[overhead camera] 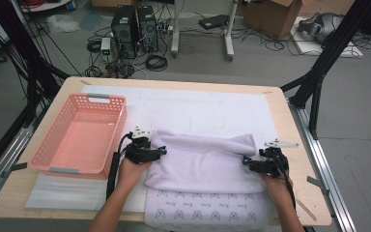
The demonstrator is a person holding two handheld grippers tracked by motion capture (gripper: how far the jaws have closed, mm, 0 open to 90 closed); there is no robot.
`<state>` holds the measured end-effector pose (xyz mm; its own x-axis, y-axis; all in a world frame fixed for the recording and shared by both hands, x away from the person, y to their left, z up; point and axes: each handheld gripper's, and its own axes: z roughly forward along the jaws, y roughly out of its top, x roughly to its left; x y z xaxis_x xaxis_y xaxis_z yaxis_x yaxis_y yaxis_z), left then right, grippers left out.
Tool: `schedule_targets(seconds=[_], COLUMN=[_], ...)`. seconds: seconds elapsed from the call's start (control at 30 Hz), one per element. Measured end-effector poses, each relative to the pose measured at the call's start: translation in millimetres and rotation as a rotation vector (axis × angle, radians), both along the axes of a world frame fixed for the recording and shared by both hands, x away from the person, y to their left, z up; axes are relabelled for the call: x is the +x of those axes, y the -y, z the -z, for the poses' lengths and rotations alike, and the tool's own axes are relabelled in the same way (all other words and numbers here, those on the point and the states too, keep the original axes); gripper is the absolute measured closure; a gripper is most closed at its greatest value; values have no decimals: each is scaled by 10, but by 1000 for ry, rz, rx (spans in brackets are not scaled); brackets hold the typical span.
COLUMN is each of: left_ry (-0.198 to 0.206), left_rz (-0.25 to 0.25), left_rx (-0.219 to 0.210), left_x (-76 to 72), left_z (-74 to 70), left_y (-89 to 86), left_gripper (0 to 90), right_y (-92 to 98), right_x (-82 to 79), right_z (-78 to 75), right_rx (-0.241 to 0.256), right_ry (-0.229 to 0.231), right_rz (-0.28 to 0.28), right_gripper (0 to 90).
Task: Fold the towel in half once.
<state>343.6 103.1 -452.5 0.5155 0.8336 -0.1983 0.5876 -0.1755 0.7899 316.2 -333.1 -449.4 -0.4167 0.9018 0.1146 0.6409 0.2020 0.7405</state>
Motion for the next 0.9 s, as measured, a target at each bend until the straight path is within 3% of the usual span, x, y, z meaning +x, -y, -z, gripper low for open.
schedule_targets(seconds=[0.1,0.13,0.23,0.3,0.33,0.37,0.5,0.57,0.77,0.9], left_ry=[6,9,13,18,15,24,4,6,53,60], left_rz=[-24,-33,-49,-49,-22,-27,-37,-53,-83,-107], left_rx=[21,30,43,48,42,56,24,1,-33,-53], left_x=[-8,-10,-9,-13,-17,-26,-15,-10,81,228], left_z=[-2,-4,-3,-3,-5,-6,-7,-16,-113,-183], left_y=[15,20,30,37,40,60,41,38,50,36], left_gripper=[541,589,693,730,784,828,846,848,850,850], right_y=[-84,-99,-99,-108,-115,-116,-86,-83,-77,-52], right_x=[24,27,24,17,14,12,11,11,42,165], right_z=[0,-4,-16,-15,-15,-12,2,-4,-39,-114], right_rx=[-74,-76,-64,-50,-37,-15,33,35,31,55], right_ry=[8,10,19,21,20,13,1,7,78,115], right_rz=[23,31,43,32,19,0,5,1,3,2], right_gripper=[264,311,525,624,729,762,797,808,817,817])
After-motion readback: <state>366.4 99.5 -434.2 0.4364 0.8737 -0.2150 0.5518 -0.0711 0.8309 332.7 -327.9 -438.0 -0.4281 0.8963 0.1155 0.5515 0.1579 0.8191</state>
